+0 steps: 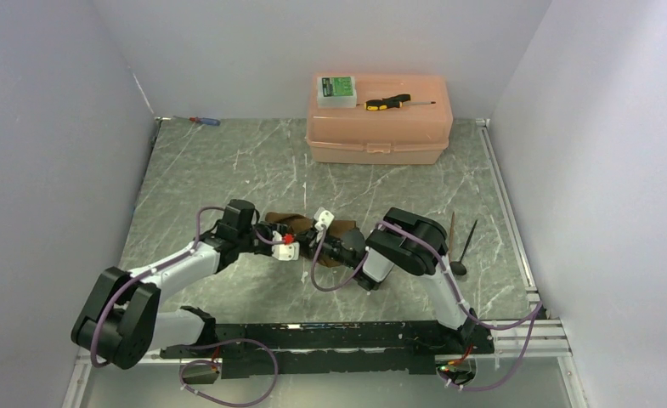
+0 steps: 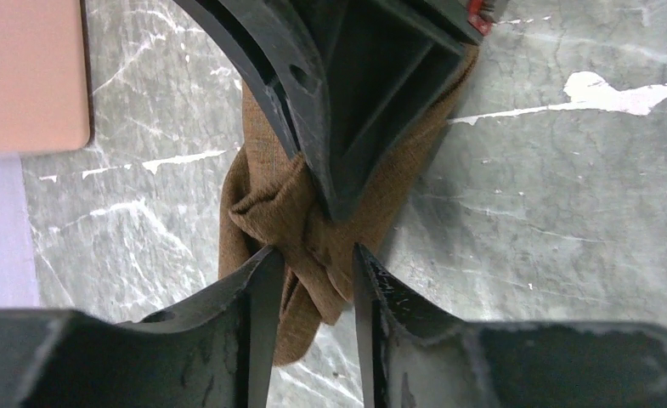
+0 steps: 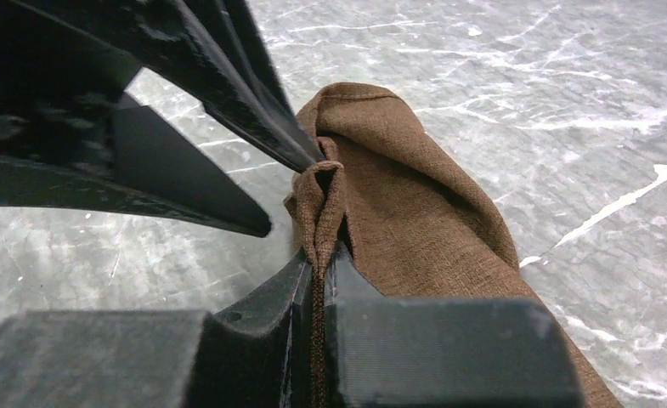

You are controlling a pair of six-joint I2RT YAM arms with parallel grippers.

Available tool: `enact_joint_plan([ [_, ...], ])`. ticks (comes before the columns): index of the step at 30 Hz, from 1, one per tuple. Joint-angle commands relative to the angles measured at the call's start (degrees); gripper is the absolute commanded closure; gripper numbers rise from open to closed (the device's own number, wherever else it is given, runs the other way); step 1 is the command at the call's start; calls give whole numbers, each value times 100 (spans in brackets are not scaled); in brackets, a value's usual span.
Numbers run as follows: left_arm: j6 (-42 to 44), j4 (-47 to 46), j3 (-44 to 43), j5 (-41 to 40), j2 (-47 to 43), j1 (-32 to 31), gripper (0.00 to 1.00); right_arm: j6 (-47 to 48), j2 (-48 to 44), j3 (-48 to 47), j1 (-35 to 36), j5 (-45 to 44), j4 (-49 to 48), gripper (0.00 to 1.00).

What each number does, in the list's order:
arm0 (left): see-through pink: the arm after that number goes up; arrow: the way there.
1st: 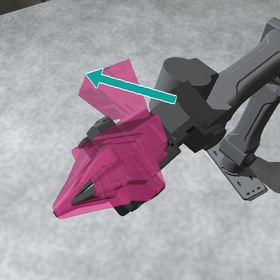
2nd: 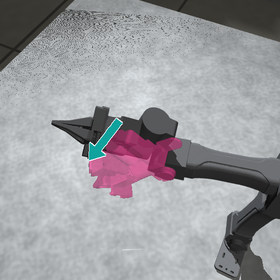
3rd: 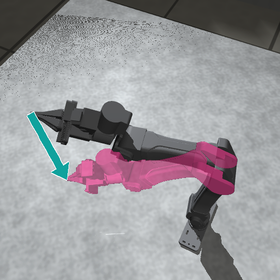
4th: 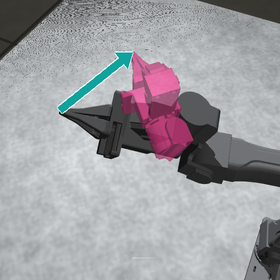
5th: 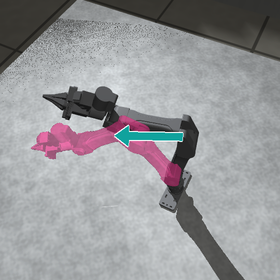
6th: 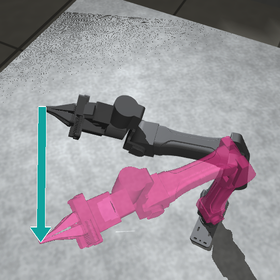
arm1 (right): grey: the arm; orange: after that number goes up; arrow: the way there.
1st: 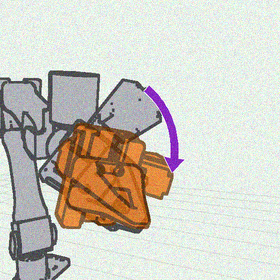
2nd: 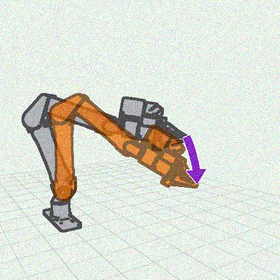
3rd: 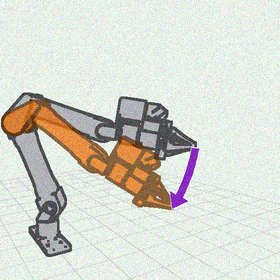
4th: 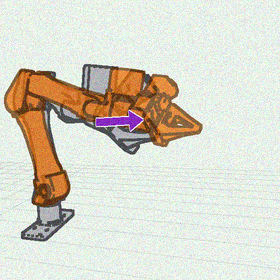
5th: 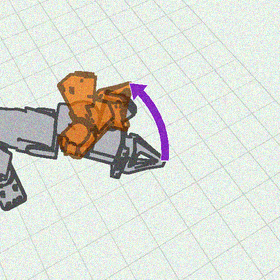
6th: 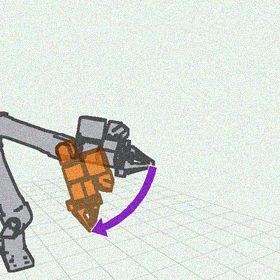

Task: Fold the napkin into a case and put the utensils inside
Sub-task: Fold the 2/3-rectangle-folded napkin at the center of the board.

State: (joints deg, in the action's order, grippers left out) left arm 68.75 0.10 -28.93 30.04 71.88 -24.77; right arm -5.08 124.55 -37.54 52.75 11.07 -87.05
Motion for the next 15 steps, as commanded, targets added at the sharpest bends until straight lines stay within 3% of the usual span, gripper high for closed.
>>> enact_joint_plan([
  [1,-190,-19,229,-148,-517,-35,57,-219,81,-127,-89,88,-1092,99],
  [9,-291,224,431,-187,-1030,-48,55,-283,89,-161,-94,167,-1078,99],
  [15,-204,36,296,-54,-546,-141,55,-295,44,-125,-90,233,-1068,100],
])
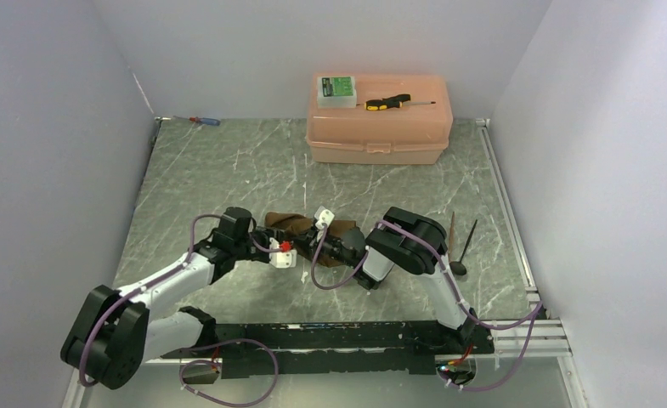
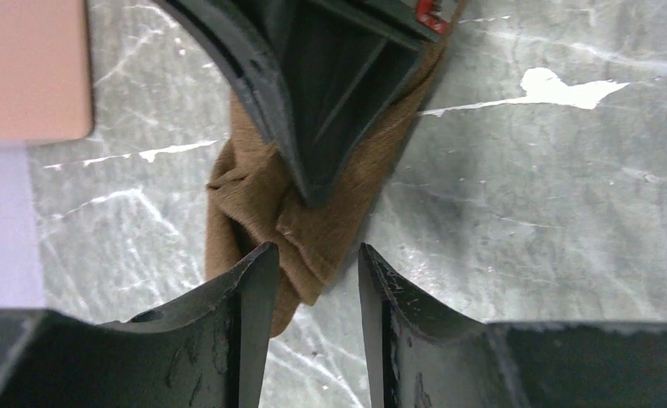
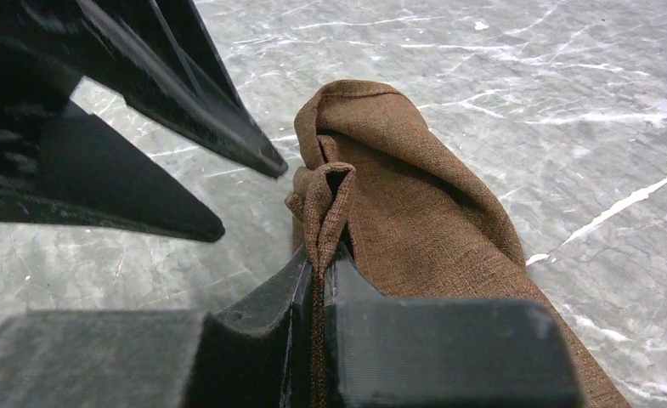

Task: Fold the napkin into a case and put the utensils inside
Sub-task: Fold the 2/3-rectangle-folded napkin at the center of the board.

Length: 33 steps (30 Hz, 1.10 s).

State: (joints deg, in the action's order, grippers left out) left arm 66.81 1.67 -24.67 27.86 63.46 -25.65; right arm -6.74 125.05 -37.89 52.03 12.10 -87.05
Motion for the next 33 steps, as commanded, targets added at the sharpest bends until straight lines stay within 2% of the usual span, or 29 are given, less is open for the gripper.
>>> enact_joint_plan([
  [1,-10,-248,-171,114,406,-54,56,-126,-14,-84,-20,146,-1081,100],
  [10,-23,-888,-174,-90,665,-54,59,-152,-34,-85,-22,291,-1054,100],
  [33,-176,-515,-270,79,316,-76,57,-172,-43,-151,-18,470,-975,100],
])
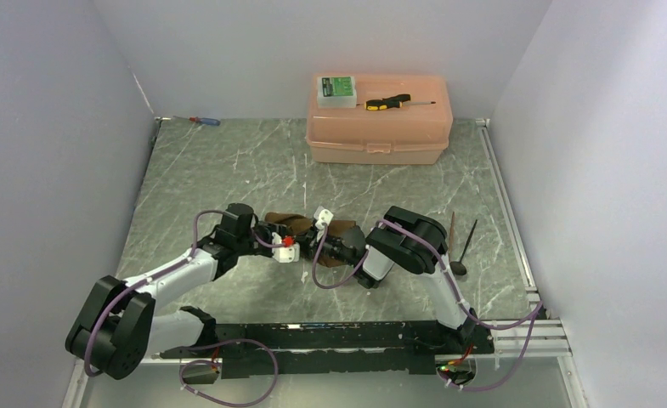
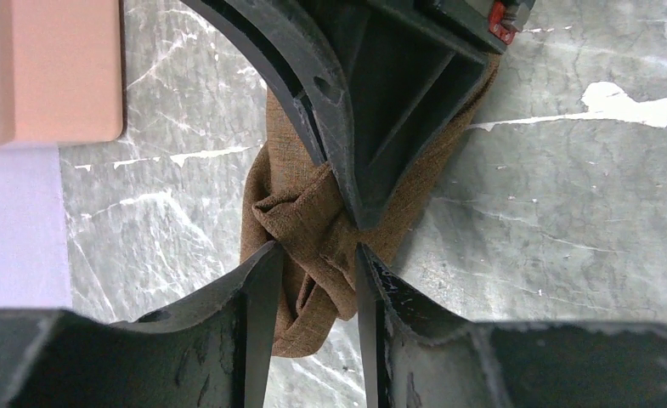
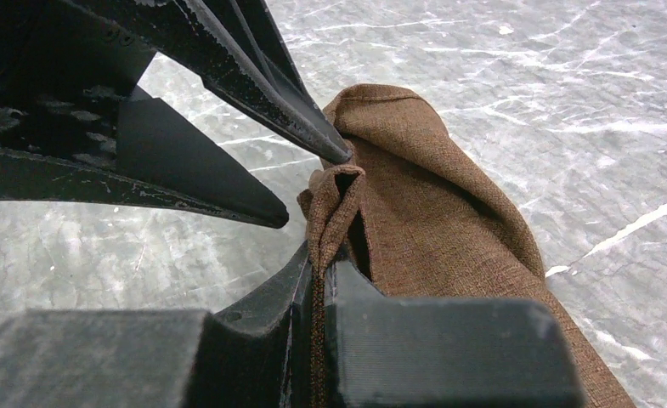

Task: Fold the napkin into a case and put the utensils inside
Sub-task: Fold the 2/3-rectangle-folded napkin at the center of the board.

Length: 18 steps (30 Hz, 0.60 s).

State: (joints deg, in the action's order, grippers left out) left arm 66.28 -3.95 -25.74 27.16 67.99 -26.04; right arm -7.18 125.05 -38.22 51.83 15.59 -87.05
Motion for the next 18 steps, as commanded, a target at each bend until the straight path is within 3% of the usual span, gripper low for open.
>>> enact_joint_plan([
  [1,-112,87,-165,162,-131,-41,58,-129,-43,-115,2,115,-980,100],
  [18,-72,-175,-179,-78,411,-71,61,-185,-37,-46,-11,-3,-1077,100],
])
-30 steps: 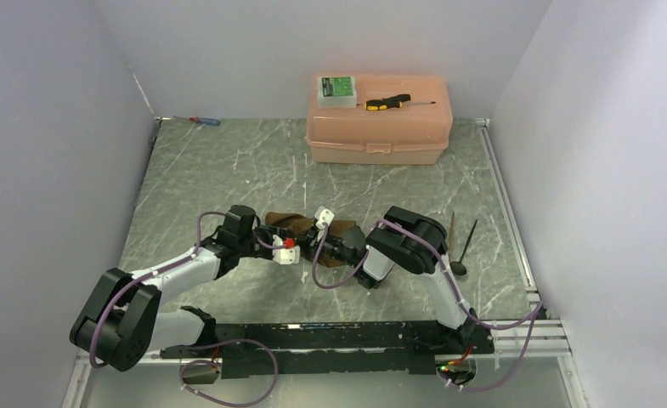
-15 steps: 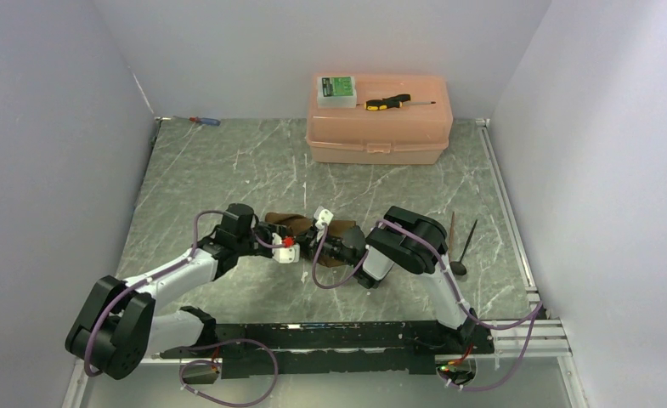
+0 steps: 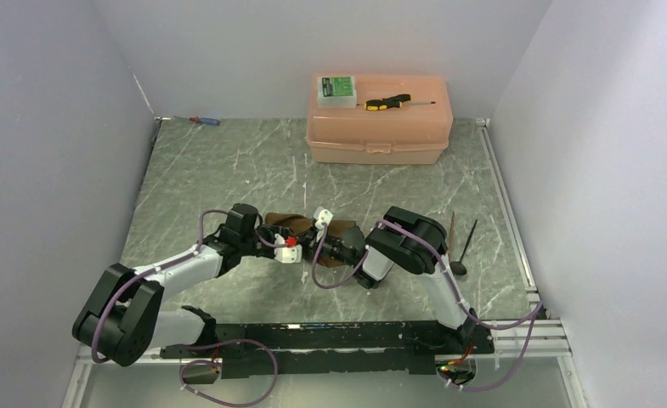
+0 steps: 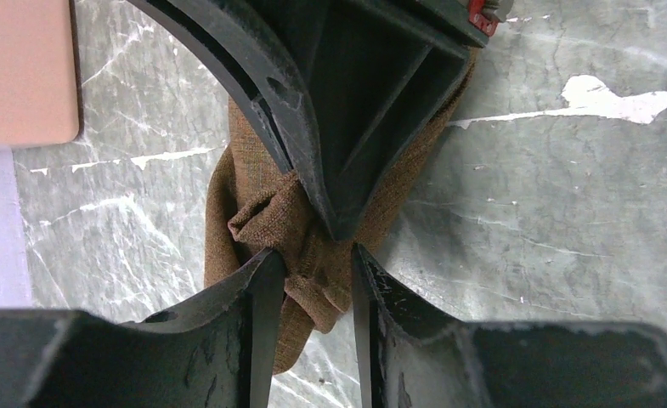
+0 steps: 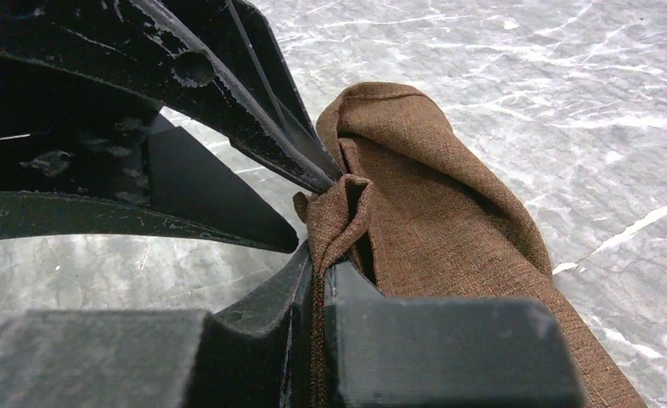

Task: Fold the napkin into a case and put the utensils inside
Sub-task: Fold the 2/3-rectangle-folded napkin at the center of the board.

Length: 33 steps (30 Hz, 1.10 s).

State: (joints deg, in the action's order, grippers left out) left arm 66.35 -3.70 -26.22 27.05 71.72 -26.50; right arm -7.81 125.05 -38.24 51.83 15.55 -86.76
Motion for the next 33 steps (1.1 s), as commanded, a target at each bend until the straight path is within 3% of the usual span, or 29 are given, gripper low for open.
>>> enact_joint_plan([
  [1,-74,-264,-99,-123,26,-22,61,-152,-23,-51,-28,1,-1128,100],
  [8,-353,-431,6,-606,-254,-22,60,-302,54,-78,-93,50,-1128,100],
  [17,-298,595,146,23,-811,-65,60,-424,94,-97,-161,120,-1132,100],
  [27,-146,-117,-88,60,-135,-74,60,-450,99,-107,-156,202,-1124,100],
  [33,-231,-398,-28,-114,-189,-73,60,-452,98,-123,-158,246,-1118,100],
])
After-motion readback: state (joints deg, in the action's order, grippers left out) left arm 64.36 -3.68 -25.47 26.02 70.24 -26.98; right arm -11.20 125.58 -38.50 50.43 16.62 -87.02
